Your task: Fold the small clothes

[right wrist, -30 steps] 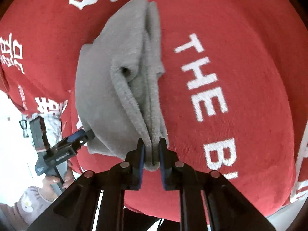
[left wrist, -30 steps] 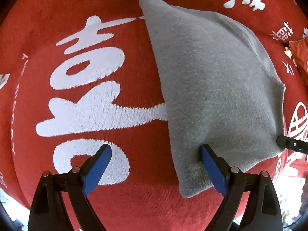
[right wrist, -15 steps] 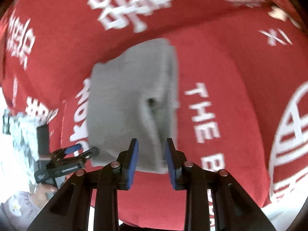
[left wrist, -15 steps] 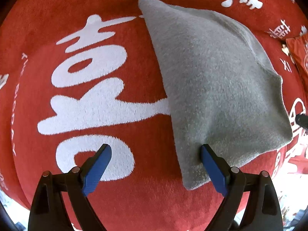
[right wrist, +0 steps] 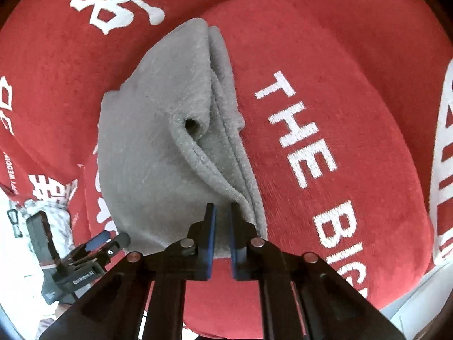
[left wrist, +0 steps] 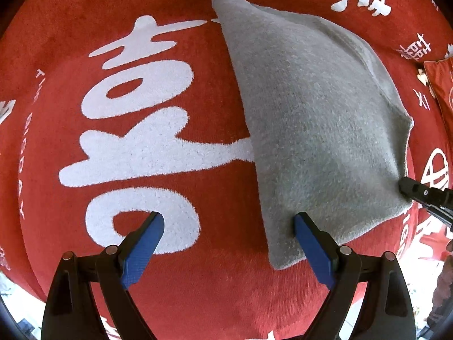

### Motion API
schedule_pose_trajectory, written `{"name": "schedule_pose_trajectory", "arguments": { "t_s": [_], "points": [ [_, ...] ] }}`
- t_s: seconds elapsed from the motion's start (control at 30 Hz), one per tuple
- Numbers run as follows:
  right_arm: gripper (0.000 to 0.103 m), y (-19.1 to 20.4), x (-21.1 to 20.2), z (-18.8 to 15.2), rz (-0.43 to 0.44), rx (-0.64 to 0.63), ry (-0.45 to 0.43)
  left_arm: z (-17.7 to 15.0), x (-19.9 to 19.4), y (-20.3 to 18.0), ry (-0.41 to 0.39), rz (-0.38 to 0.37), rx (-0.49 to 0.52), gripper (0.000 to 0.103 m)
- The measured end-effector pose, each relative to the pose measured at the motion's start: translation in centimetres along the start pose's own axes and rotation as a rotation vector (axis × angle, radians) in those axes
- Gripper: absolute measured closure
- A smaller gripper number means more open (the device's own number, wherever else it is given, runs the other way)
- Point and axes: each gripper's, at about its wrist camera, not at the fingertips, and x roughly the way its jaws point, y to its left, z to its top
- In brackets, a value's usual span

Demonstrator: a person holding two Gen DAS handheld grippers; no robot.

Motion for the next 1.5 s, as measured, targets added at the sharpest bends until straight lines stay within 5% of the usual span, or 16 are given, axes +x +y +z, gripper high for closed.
{"name": "schedule_pose_trajectory", "arguments": {
  "t_s": [0.4,0.53,0.63,0.83,0.9,1.3,1.5],
  "points": [
    [0.09,1.7,0.5,-0.4,-0.065,0.007,-0.02,-1.0,-2.3,0.3,0.003,0.02,0.022,0.01],
    [0.077,2.3,-0.1,-1.0,-0.066,0.024,-0.038,-1.4,-2.7,0.6,0.002,0.025,0.03,0.01],
    [0.053,2.8,-0.7,-1.6,-0.044,0.037,-0.055,-1.5,-2.5,0.8,0.004,0.031,0.026,0.009],
    [0.047,3.9,-1.1,-2.2,-0.052,-0.01,-0.053,-1.4,-3.1,1.1,-0.031,0.03,0.003,0.009],
    [0.043,3.8,-1.2,-2.1,-0.033,-0.015,-0.045,-1.0,-3.4,1.2,-0.053,0.031,-0.019,0.0],
    [0.027,2.9,-3.4,3.3,0.036,-0.071,-0.03,2.7,-3.3,1.0,-0.041,0.03,-0.113,0.0],
    [0.027,1.2,-1.7,7.1,0.073,-0.034,0.024,5.6,-2.8,1.9,-0.047,-0.06,-0.186,0.0]
  ]
}}
